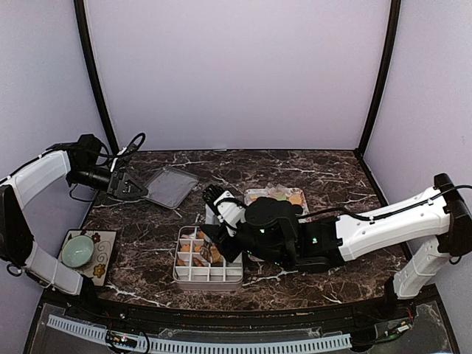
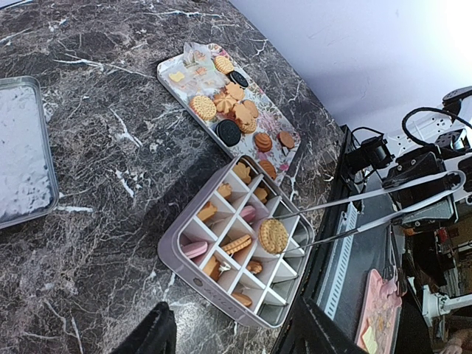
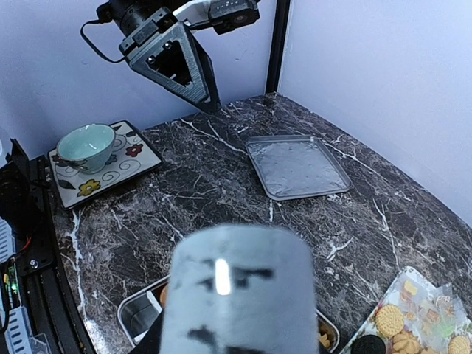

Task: Pack the cookies
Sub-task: Place the fake cookies in the empty pocket of the box.

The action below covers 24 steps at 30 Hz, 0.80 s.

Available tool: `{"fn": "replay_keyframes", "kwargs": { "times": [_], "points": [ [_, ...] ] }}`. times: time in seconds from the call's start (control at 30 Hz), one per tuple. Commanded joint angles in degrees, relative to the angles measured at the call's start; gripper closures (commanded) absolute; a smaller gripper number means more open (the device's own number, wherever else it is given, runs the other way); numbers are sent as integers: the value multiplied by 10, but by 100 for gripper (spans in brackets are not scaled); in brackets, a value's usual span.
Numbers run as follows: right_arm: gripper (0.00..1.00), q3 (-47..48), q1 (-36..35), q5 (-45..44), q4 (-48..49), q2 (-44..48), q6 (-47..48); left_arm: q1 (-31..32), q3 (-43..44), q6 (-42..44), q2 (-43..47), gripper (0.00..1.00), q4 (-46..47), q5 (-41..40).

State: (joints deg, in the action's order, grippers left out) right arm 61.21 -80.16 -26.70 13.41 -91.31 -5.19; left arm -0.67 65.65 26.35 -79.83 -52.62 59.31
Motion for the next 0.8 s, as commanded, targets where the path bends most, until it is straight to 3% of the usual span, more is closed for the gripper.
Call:
{"fn": "replay_keyframes", "kwargs": {
  "times": [0.0,0.77],
  "points": [
    [71,0,-4,2,51,3,-17,-3,10,10,4,44,-18,7],
    [58,-38,-3,-9,28,50,-38,-3,10,9,5,44,-18,9]
  ]
}}
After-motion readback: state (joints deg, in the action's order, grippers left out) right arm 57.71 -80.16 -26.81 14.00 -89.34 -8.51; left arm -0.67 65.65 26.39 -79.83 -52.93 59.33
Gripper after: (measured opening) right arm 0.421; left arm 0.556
